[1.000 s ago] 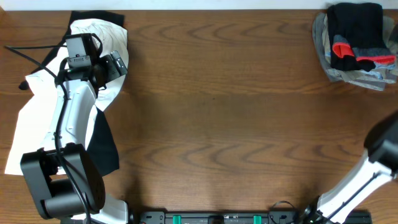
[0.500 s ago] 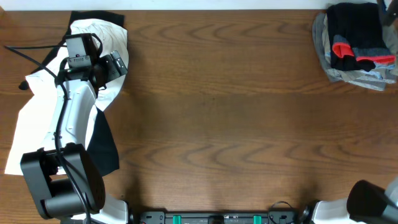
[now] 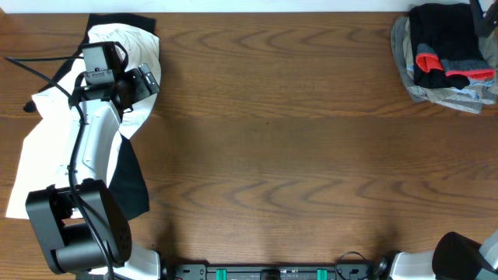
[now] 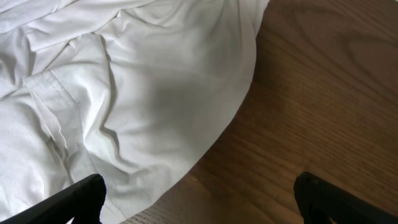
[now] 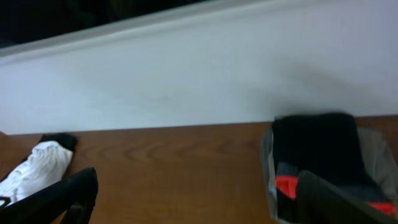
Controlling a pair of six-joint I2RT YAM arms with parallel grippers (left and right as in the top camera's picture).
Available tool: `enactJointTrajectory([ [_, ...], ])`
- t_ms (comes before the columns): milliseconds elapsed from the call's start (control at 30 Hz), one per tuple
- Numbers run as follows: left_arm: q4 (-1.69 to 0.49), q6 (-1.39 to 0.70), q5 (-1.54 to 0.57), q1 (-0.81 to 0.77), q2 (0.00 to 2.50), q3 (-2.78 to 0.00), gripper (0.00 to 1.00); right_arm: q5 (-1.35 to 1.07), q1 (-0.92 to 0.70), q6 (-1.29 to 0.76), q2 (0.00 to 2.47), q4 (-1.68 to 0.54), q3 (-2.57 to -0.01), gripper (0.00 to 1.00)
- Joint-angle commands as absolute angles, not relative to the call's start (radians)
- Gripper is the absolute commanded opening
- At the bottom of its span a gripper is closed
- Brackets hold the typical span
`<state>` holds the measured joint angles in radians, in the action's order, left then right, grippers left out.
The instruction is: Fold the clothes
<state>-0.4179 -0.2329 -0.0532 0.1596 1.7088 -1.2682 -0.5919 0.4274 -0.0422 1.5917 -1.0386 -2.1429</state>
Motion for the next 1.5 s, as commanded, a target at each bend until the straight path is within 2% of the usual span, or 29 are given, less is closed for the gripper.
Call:
enactJointTrajectory([
  [0, -0.417, -0.238, -0.06, 0.157, 1.711, -1.261, 0.98, -0.516, 0.409, -0.028, 1.538, -1.092, -2.139, 0.99],
  [67, -0.417, -0.238, -0.06, 0.157, 1.711, -1.261, 0.98, -0.453, 0.386, -0.023, 1.492, -1.164, -2.137, 0.99],
  [200, -0.417, -0.238, -0.06, 0.157, 1.711, -1.261, 0.98, -0.337, 0.308, 0.051, 1.37, -1.138, -2.027, 0.99],
  [300, -0.417, -0.238, -0.06, 0.157, 1.711, -1.261, 0.98, -0.317, 0.239, 0.113, 1.228, -0.983, -1.806, 0.99],
  [533, -0.417, -0.238, -0.06, 0.157, 1.711, -1.261, 0.98, -0.318, 0.09, 0.109, 0.897, -0.573, -1.182, 0.99],
  [900, -0.417, -0.238, -0.06, 0.157, 1.711, -1.261, 0.98, -0.257, 0.073, 0.037, 0.474, -0.169, -0.478, 0.99],
  [1133, -0.417, -0.238, -0.06, 0.157, 1.711, -1.261, 0.98, -0.147, 0.014, -0.014, 0.275, -0.1, -0.253, 0.99],
  [1467, -0.417, -0.238, -0.06, 0.157, 1.711, -1.261, 0.98, -0.112, -0.001, -0.015, 0.15, -0.025, -0.071, 0.99],
])
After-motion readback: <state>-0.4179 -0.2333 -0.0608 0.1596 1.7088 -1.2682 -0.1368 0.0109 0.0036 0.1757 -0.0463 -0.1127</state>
